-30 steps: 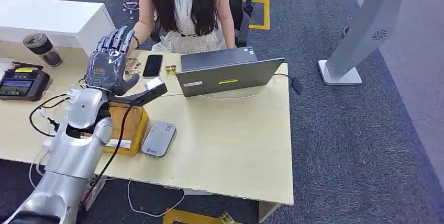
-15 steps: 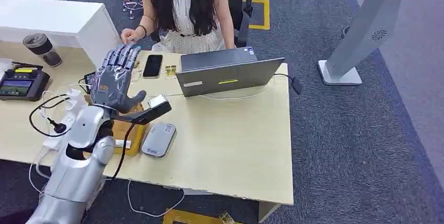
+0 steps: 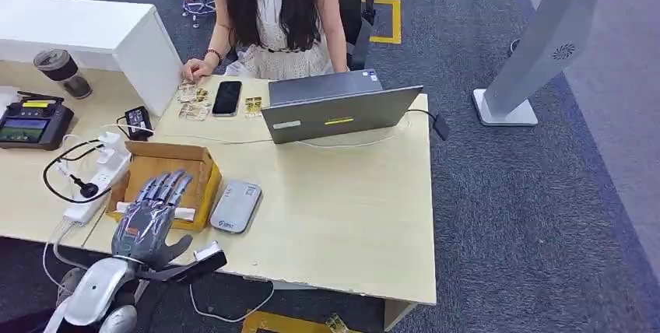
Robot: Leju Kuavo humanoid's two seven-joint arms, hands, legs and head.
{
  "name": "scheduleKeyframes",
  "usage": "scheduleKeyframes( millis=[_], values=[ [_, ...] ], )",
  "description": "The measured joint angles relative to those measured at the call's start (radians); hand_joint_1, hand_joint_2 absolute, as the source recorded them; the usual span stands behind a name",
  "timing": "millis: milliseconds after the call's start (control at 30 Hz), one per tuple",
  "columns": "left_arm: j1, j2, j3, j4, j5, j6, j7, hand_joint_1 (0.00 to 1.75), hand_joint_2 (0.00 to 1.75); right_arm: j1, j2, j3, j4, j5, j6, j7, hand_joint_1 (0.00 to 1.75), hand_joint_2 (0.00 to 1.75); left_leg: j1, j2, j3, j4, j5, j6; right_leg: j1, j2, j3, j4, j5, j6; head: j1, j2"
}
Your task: Pass the card to the sensor for recognition and then transmit it.
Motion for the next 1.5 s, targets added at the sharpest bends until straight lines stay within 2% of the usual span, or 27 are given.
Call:
scheduleKeyframes(
  millis=[300, 733, 1033, 1500],
  values=[
    [0.041, -0.002, 0.032, 0.000, -0.024, 0.012, 0.025, 0.00, 1.75, 0.004, -0.003, 0.000, -0.003, 0.016, 0.000, 0.022, 0.00, 0.00, 0.000, -0.001, 0.000, 0.000, 0.000, 0.000, 0.000, 0.000, 0.000, 0.000, 0.000, 0.000, 0.000, 0.000],
    [0.014, -0.029, 0.108, 0.033, -0.043, 0.029, 0.047, 0.00, 1.75, 0.009, -0.006, 0.000, -0.007, 0.051, 0.000, 0.035, 0.00, 0.00, 0.000, -0.001, 0.000, 0.000, 0.000, 0.000, 0.000, 0.000, 0.000, 0.000, 0.000, 0.000, 0.000, 0.000],
    [-0.011, -0.051, 0.124, 0.058, -0.043, 0.030, 0.051, 0.00, 1.75, 0.010, -0.007, 0.001, -0.007, 0.053, 0.000, 0.044, 0.00, 0.00, 0.000, -0.001, 0.000, 0.000, 0.000, 0.000, 0.000, 0.000, 0.000, 0.000, 0.000, 0.000, 0.000, 0.000],
    [-0.012, -0.058, 0.127, 0.062, -0.043, 0.030, 0.052, 0.00, 1.75, 0.010, -0.007, 0.001, -0.007, 0.053, 0.000, 0.044, 0.00, 0.00, 0.000, -0.001, 0.000, 0.000, 0.000, 0.000, 0.000, 0.000, 0.000, 0.000, 0.000, 0.000, 0.000, 0.000]
  ],
)
